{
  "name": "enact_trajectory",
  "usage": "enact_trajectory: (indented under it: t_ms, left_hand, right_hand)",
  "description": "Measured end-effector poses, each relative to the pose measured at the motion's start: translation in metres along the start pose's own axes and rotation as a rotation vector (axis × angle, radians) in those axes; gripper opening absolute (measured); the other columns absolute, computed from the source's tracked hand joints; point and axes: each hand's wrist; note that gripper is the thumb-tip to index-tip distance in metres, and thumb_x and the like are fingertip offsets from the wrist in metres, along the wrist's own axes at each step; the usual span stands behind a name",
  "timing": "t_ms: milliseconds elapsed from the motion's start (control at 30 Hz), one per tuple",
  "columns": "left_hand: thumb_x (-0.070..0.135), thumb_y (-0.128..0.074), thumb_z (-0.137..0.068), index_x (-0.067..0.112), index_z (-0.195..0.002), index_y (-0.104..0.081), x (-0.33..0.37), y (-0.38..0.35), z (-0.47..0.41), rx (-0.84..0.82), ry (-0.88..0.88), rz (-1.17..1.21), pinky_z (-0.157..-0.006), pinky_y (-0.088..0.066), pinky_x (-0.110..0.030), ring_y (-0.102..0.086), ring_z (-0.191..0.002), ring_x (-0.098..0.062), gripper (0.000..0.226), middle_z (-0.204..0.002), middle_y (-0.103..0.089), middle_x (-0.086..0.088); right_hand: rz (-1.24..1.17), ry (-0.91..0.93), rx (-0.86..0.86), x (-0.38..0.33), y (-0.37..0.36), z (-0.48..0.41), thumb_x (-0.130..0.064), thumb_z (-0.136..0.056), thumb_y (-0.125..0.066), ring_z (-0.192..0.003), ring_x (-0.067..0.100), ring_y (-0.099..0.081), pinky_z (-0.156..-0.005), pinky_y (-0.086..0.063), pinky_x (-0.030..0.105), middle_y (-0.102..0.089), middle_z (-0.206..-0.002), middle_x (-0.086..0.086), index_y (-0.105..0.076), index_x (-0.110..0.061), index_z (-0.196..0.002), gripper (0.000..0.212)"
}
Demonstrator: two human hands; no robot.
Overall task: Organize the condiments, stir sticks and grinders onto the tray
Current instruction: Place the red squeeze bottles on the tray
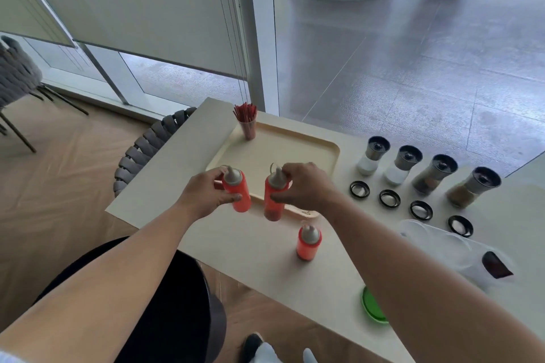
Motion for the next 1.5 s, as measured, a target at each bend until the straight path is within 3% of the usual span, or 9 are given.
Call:
enact_trajectory:
  t_ms: [67, 200, 367, 500, 733, 833, 933, 1333, 1500]
  left_hand:
    - [0.018, -0.094, -0.068, 0.028, -0.120, -0.070, 0.010, 0.000, -0.009, 0.020, -0.013, 0.015, -0.082, -0.054, -0.026, -0.071, -0.096, -0.010, 0.059, -0.107, -0.074, 0.012]
    - [0.023, -0.094, -0.069, 0.029, -0.122, -0.069, 0.028, -0.002, -0.044, 0.041, -0.052, -0.004, -0.082, -0.053, -0.025, -0.070, -0.096, -0.007, 0.059, -0.109, -0.073, 0.013]
    - [0.022, -0.093, -0.070, 0.027, -0.125, -0.068, 0.035, -0.012, -0.112, 0.036, -0.082, -0.015, -0.082, -0.054, -0.023, -0.071, -0.095, -0.008, 0.061, -0.109, -0.073, 0.010]
    - [0.024, -0.093, -0.069, 0.025, -0.129, -0.065, 0.033, -0.020, -0.169, 0.052, -0.082, -0.033, -0.083, -0.054, -0.026, -0.070, -0.093, -0.009, 0.065, -0.110, -0.071, 0.009]
    - [0.021, -0.092, -0.069, 0.021, -0.124, -0.057, 0.024, -0.040, -0.234, 0.133, -0.050, 0.030, -0.084, -0.050, -0.025, -0.067, -0.096, -0.015, 0.065, -0.108, -0.067, 0.006]
    - [0.025, -0.091, -0.072, 0.022, -0.124, -0.056, 0.018, -0.048, -0.251, 0.125, -0.044, 0.037, -0.089, -0.055, -0.033, -0.069, -0.099, -0.017, 0.063, -0.108, -0.065, 0.007]
    - [0.022, -0.089, -0.073, 0.021, -0.124, -0.057, 0.018, -0.052, -0.261, 0.123, -0.052, 0.051, -0.086, -0.051, -0.026, -0.066, -0.098, -0.015, 0.060, -0.106, -0.064, 0.008]
    - [0.022, -0.089, -0.075, 0.017, -0.128, -0.059, 0.014, -0.059, -0.283, 0.114, -0.043, 0.044, -0.082, -0.046, -0.016, -0.063, -0.093, -0.009, 0.061, -0.108, -0.066, 0.006]
    - [0.019, -0.089, -0.075, 0.017, -0.128, -0.060, 0.015, -0.059, -0.286, 0.120, -0.059, 0.069, -0.069, -0.042, 0.002, -0.065, -0.096, -0.011, 0.061, -0.107, -0.064, 0.007]
  right_hand:
    - [-0.088, -0.014, 0.050, 0.001, 0.007, -0.010, -0.069, -0.051, -0.055, -0.074, 0.021, -0.059, -0.068, -0.052, 0.036, -0.061, -0.075, -0.007, -0.059, -0.027, -0.079, 0.051]
    - [-0.109, -0.039, 0.107, 0.006, 0.020, -0.037, -0.071, -0.052, -0.054, -0.075, 0.018, -0.061, -0.066, -0.051, 0.034, -0.064, -0.080, -0.009, -0.064, -0.027, -0.090, 0.059]
    - [-0.158, -0.091, 0.185, 0.021, 0.029, -0.086, -0.049, -0.072, -0.075, -0.076, 0.011, -0.061, -0.060, -0.038, 0.013, -0.066, -0.079, -0.010, -0.067, -0.023, -0.090, 0.032]
    - [-0.214, -0.184, 0.215, 0.035, 0.031, -0.125, -0.039, -0.077, -0.079, -0.072, 0.005, -0.054, -0.063, -0.033, -0.003, -0.066, -0.084, -0.010, -0.067, -0.023, -0.099, 0.029]
    - [-0.309, -0.288, 0.261, 0.052, 0.018, -0.188, -0.032, -0.076, -0.078, -0.074, 0.002, -0.058, -0.055, -0.038, 0.005, -0.068, -0.084, -0.009, -0.069, -0.025, -0.099, 0.026]
    - [-0.334, -0.304, 0.272, 0.058, 0.008, -0.208, -0.031, -0.075, -0.077, -0.081, 0.011, -0.064, -0.065, -0.047, 0.019, -0.070, -0.085, -0.007, -0.070, -0.024, -0.100, 0.027]
    - [-0.345, -0.322, 0.279, 0.061, 0.005, -0.218, -0.028, -0.074, -0.077, -0.084, 0.012, -0.065, -0.075, -0.053, 0.027, -0.071, -0.089, -0.006, -0.071, -0.022, -0.104, 0.031]
    - [-0.337, -0.329, 0.280, 0.068, -0.013, -0.240, -0.028, -0.075, -0.077, -0.086, 0.016, -0.064, -0.078, -0.052, 0.030, -0.069, -0.093, -0.002, -0.069, -0.023, -0.107, 0.034]
    - [-0.324, -0.323, 0.316, 0.068, -0.020, -0.242, -0.033, -0.075, -0.074, -0.085, 0.015, -0.060, -0.077, -0.049, 0.027, -0.066, -0.094, -0.004, -0.068, -0.024, -0.109, 0.035]
Point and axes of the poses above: each hand's wrist, its own z-axis away from the middle knuckle, its own y-axis out of the back of the hand, x = y × z
